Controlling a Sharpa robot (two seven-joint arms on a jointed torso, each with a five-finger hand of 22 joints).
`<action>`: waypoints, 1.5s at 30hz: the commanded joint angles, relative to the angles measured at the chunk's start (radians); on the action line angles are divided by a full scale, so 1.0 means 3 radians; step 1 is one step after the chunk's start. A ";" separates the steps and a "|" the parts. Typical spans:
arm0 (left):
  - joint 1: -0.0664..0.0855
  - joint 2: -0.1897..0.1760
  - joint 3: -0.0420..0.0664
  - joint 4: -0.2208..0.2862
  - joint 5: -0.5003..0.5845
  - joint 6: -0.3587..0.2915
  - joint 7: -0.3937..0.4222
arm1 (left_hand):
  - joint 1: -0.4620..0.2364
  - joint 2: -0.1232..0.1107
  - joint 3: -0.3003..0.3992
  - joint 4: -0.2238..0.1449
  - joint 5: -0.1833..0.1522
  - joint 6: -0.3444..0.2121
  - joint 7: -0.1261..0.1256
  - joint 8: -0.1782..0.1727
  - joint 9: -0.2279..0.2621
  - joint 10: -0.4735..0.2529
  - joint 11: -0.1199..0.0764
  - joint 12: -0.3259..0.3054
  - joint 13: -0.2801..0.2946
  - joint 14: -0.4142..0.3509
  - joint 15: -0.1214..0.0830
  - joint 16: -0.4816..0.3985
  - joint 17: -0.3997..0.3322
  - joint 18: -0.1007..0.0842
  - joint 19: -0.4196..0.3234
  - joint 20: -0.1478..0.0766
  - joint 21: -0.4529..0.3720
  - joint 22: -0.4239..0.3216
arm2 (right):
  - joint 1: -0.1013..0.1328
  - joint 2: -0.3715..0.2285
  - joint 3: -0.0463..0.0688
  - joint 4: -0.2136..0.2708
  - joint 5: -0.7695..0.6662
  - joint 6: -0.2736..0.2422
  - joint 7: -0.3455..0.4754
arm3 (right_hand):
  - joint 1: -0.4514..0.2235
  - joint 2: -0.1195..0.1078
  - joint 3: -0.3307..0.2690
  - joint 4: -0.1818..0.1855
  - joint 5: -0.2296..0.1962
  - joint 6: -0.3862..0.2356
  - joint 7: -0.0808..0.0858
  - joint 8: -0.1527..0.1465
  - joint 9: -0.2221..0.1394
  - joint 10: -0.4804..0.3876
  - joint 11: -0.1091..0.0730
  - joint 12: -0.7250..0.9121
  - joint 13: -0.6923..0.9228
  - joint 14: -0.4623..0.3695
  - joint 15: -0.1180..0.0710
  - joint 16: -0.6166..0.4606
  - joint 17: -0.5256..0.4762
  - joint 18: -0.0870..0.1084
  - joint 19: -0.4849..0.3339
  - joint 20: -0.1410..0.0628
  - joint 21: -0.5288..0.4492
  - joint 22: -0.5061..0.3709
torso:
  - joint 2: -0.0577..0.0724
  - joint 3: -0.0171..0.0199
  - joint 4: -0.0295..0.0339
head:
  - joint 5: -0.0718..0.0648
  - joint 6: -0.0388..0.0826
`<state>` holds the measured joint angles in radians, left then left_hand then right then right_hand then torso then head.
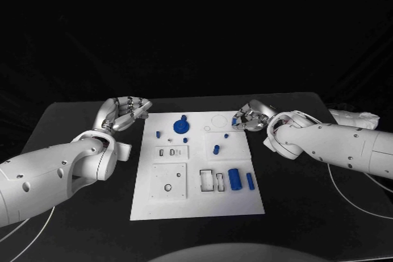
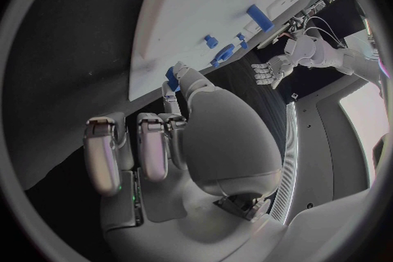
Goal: Assemble the parts on the task board
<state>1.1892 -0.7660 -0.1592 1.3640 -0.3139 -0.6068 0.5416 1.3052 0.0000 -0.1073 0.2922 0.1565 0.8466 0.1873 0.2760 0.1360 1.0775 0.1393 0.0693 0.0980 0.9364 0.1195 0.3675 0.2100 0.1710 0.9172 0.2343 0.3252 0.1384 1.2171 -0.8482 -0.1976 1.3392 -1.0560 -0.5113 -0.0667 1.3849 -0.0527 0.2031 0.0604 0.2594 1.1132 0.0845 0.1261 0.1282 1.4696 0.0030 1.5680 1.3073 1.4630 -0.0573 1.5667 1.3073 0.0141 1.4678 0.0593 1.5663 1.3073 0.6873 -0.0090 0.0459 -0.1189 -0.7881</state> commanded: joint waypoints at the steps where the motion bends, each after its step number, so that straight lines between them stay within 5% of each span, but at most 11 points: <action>1: 0.0002 0.0013 0.0002 0.0001 -0.0015 0.0015 0.0037 | 0.0002 0.0034 -0.0027 -0.0002 0.0020 0.0024 -0.0006 -0.0012 0.0003 0.0009 0.0007 -0.0010 0.0004 -0.0021 -0.0005 -0.0022 0.0005 0.0039 -0.0027 -0.0007 -0.0017 -0.0004 | 0.0056 0.0006 0.0004 0.0087 0.0182 -0.0154 0.0116 | -0.0001 0.0039 -0.0004 -0.0023 0.0011 0.0069 -0.0051 0.0023 0.0025 0.0337 0.0023 0.0009 0.0878 0.0359 0.0008 0.0014 0.0878 -0.0047 0.0343 -0.0008 0.0015 0.0878 | -0.0001 -0.0002 0.0003 | 0.0017 0.0000; 10: 0.0002 0.0034 0.0002 -0.0006 -0.0015 0.0021 0.0035 | 0.0003 0.0034 -0.0028 -0.0003 0.0020 0.0024 -0.0006 -0.0013 0.0003 0.0008 0.0008 -0.0011 0.0004 -0.0022 -0.0005 -0.0022 0.0006 0.0039 -0.0028 -0.0006 -0.0017 -0.0004 | 0.0184 0.0081 0.0005 0.0403 0.0209 -0.0039 -0.0012 | 0.0001 0.0038 -0.0005 -0.0027 0.0013 0.0073 -0.0047 0.0022 0.0024 0.0337 0.0026 0.0009 0.0878 0.0359 0.0009 0.0014 0.0878 -0.0047 0.0343 -0.0007 0.0015 0.0878 | -0.0001 -0.0006 0.0008 | 0.0106 -0.0012; 24: 0.0002 0.0053 0.0001 -0.0025 -0.0015 0.0032 0.0034 | 0.0004 0.0035 -0.0030 -0.0003 0.0020 0.0024 -0.0006 -0.0014 0.0003 0.0008 0.0008 -0.0011 0.0004 -0.0023 -0.0005 -0.0022 0.0007 0.0039 -0.0029 -0.0006 -0.0017 -0.0004 | 0.0181 0.0310 0.0004 0.0749 0.0085 0.0131 -0.0415 | 0.0007 0.0042 -0.0002 -0.0042 0.0034 0.0073 -0.0017 0.0002 0.0017 0.0337 0.0049 0.0009 0.0878 0.0359 0.0021 0.0014 0.0878 -0.0047 0.0343 0.0001 0.0015 0.0878 | -0.0018 -0.0018 0.0014 | 0.0252 -0.0067; 45: 0.0002 0.0070 -0.0004 -0.0044 -0.0015 0.0043 0.0033 | 0.0005 0.0036 -0.0030 -0.0003 0.0021 0.0024 -0.0006 -0.0015 0.0003 0.0007 0.0008 -0.0011 0.0005 -0.0023 -0.0005 -0.0022 0.0007 0.0039 -0.0029 -0.0006 -0.0017 -0.0004 | -0.0007 0.0769 0.0005 0.0637 -0.0281 0.0085 -0.0791 | -0.0033 0.0035 -0.0020 -0.0037 0.0030 0.0088 0.0016 -0.0015 0.0010 0.0337 0.0079 0.0009 0.0878 0.0359 0.0043 0.0014 0.0878 -0.0047 0.0343 0.0018 0.0015 0.0878 | -0.0013 -0.0019 0.0018 | 0.0280 -0.0122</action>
<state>1.1891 -0.7467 -0.1609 1.3486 -0.3139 -0.6056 0.5412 1.3052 0.0000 -0.1101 0.2893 0.1565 0.8466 0.1873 0.2762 0.1356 1.0775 0.1393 0.0693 0.0985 0.9364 0.1195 0.3675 0.2105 0.1711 0.9135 0.2307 0.3252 0.1386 1.2175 -0.6236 -0.1964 1.5359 -1.0909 -0.4915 -0.2728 1.3827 -0.0459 0.2013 0.0535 0.2652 1.1205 0.0919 0.1151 0.1282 1.4652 0.0200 1.5680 1.3074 1.4667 -0.0536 1.5667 1.3077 0.0141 1.4677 0.0594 1.5663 1.3076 0.6824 -0.0146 0.0515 -0.0340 -0.8217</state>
